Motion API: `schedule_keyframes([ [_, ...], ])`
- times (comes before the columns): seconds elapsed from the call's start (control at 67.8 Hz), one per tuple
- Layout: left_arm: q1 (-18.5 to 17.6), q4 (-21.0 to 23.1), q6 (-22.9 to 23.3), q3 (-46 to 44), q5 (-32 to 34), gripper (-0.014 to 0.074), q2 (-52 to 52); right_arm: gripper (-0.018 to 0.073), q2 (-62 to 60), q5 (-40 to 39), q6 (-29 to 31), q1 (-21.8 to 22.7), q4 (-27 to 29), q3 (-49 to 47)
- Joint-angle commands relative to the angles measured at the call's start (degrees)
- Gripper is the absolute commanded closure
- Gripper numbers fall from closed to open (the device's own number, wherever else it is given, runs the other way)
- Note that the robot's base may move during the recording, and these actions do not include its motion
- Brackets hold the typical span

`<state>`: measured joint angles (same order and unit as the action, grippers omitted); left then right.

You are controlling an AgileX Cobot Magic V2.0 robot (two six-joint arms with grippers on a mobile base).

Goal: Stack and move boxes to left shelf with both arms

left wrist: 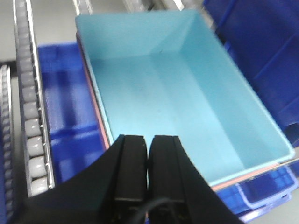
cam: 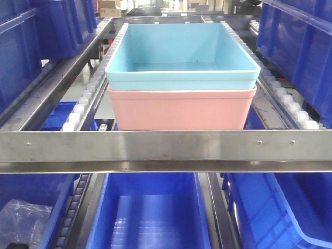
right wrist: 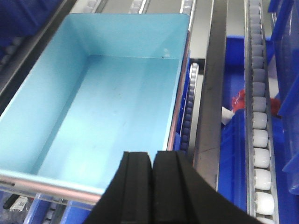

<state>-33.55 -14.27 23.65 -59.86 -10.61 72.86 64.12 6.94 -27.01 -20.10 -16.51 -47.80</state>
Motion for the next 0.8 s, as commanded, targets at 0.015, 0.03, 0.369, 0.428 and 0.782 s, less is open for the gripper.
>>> schedule_keyframes([
  [0.015,-0.2,-2.2,0.0,4.8,11.0,0.0601,-7.2,0.0505,-5.6,-9.4,0.7,0.1,-2.7,3.2],
  [0.03,-0.2,-2.3,0.0,6.1,11.7,0.0601,-8.2,0.0505,-6.5,-10.1,0.7,0.1,-2.9,4.3],
  [0.369,-0.2,-6.3,0.0,25.9,10.6,0.0601,-33.1,0.0505,-29.0,-10.3,0.7,0.1,-3.2,18.8],
  [0.428,-0.2,-6.3,0.0,27.9,8.9,0.0601,-37.2,0.0505,-32.1,-9.1,0.7,0.1,-3.2,19.9],
  [0.782,-0.2,-6.3,0.0,30.9,3.6,0.0601,-52.9,0.0505,-39.4,-6.3,0.7,0.1,-3.2,20.1],
])
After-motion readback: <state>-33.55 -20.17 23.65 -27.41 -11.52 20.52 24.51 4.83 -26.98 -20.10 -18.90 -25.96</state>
